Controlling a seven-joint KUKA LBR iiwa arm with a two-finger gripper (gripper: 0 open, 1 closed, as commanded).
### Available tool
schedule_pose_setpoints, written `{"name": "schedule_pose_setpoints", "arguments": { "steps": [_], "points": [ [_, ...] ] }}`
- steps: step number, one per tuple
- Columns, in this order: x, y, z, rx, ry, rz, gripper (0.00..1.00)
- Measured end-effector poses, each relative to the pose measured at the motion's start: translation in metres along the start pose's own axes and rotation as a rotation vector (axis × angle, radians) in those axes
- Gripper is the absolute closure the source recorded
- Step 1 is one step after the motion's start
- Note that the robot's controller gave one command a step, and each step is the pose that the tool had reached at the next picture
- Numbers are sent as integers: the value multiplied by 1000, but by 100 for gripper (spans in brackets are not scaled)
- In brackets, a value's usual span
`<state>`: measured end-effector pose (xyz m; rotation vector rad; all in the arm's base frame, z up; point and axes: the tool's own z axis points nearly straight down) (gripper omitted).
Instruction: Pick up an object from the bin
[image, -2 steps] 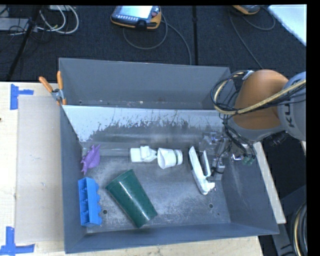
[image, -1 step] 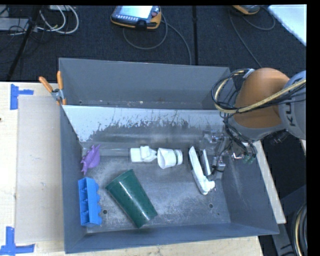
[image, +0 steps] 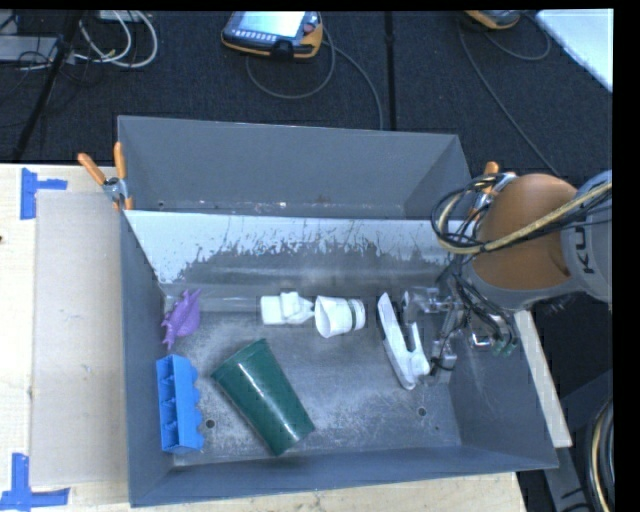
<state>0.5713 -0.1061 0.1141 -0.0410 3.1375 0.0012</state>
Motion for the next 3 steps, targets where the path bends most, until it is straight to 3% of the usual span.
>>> {"name": "schedule_pose_setpoints", "arguments": {
  "steps": [1, 2, 3],
  "points": [
    [9, -2, 32, 2, 6, -96, 0],
    [-16, -9, 42, -6, 15, -70, 100],
    [-16, -8, 42, -5, 15, -73, 100]
  ]
}}
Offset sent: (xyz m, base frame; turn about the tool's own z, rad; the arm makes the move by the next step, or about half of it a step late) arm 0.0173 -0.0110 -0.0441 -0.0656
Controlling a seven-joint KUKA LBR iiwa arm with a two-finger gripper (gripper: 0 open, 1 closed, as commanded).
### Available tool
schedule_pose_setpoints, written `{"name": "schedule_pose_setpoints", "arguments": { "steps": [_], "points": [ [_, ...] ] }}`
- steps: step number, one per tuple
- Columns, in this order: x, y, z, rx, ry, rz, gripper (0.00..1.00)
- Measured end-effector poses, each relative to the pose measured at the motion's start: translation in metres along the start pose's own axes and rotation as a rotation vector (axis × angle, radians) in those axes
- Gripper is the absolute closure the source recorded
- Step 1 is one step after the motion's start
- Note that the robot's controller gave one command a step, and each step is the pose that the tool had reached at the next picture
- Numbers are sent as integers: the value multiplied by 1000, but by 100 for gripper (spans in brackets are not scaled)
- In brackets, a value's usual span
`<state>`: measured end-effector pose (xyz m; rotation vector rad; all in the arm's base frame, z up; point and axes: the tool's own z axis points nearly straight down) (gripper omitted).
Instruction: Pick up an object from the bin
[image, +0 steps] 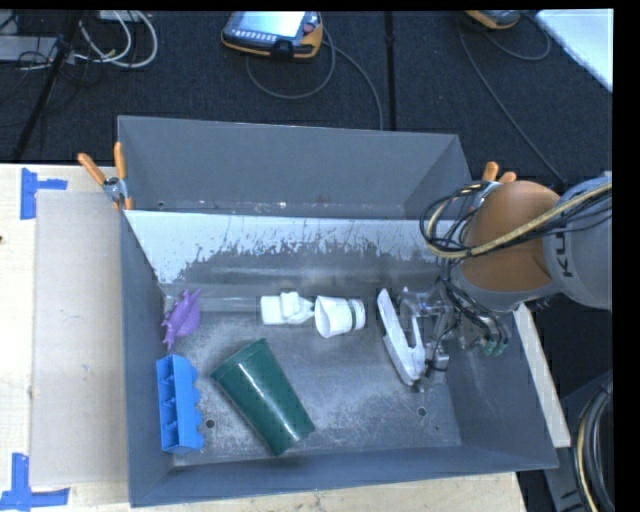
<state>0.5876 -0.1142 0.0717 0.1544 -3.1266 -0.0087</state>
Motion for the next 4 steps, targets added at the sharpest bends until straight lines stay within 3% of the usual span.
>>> {"name": "schedule_pose_setpoints", "arguments": {
  "steps": [4],
  "points": [
    [0, 0, 0, 0, 0, -3, 100]
  ]
}}
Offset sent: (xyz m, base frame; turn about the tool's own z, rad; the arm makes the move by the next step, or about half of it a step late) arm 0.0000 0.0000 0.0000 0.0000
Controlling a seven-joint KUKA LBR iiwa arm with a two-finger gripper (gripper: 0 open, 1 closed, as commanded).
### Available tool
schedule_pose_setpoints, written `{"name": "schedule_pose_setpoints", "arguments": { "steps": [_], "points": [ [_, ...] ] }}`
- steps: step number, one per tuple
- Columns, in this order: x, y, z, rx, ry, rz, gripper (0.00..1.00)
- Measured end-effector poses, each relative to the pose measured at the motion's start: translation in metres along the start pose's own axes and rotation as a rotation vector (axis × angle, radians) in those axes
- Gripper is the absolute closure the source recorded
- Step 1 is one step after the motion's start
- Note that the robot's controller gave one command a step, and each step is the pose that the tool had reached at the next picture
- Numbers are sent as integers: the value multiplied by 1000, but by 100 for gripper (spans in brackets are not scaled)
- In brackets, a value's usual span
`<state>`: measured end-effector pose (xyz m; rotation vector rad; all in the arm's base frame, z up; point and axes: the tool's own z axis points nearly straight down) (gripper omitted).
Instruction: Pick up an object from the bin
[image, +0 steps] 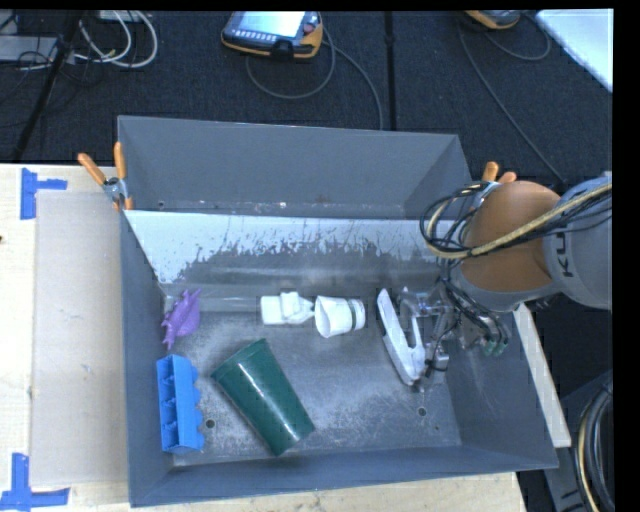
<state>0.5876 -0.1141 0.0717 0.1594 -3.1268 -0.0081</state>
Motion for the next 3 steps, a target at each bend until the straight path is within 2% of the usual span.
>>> {"name": "schedule_pose_setpoints", "arguments": {
  "steps": [3],
  "points": [
    [0, 0, 0, 0, 0, -1, 100]
  ]
}}
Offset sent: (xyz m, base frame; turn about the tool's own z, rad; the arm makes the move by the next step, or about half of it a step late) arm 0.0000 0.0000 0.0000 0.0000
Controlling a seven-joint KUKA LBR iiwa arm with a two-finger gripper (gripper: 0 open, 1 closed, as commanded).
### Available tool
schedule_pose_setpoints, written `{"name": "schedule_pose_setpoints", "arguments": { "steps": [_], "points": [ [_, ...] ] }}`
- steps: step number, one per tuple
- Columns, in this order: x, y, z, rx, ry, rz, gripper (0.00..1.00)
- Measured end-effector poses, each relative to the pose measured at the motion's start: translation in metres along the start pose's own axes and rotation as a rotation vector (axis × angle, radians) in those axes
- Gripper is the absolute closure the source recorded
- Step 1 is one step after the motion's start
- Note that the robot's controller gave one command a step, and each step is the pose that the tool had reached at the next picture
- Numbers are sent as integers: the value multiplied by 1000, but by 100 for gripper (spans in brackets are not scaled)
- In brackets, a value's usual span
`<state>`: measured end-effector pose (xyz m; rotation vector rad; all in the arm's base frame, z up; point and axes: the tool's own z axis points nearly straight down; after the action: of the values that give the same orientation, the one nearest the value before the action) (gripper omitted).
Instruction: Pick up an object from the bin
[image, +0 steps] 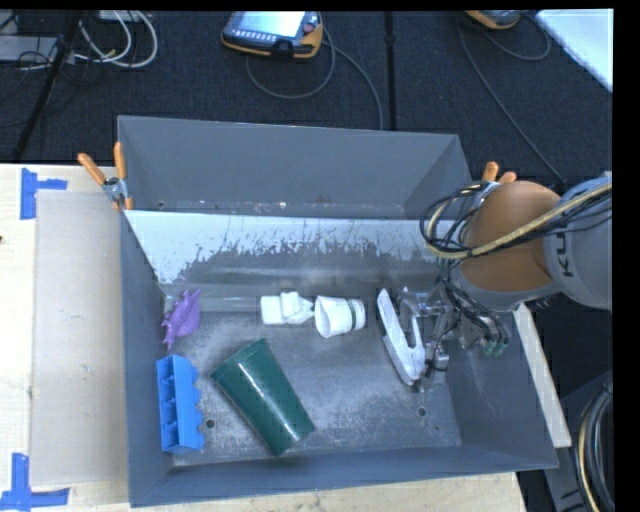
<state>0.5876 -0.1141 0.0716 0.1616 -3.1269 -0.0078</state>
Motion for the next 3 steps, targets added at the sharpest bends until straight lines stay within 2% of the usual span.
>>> {"name": "schedule_pose_setpoints", "arguments": {
  "steps": [3],
  "points": [
    [0, 0, 0, 0, 0, -1, 100]
  ]
}}
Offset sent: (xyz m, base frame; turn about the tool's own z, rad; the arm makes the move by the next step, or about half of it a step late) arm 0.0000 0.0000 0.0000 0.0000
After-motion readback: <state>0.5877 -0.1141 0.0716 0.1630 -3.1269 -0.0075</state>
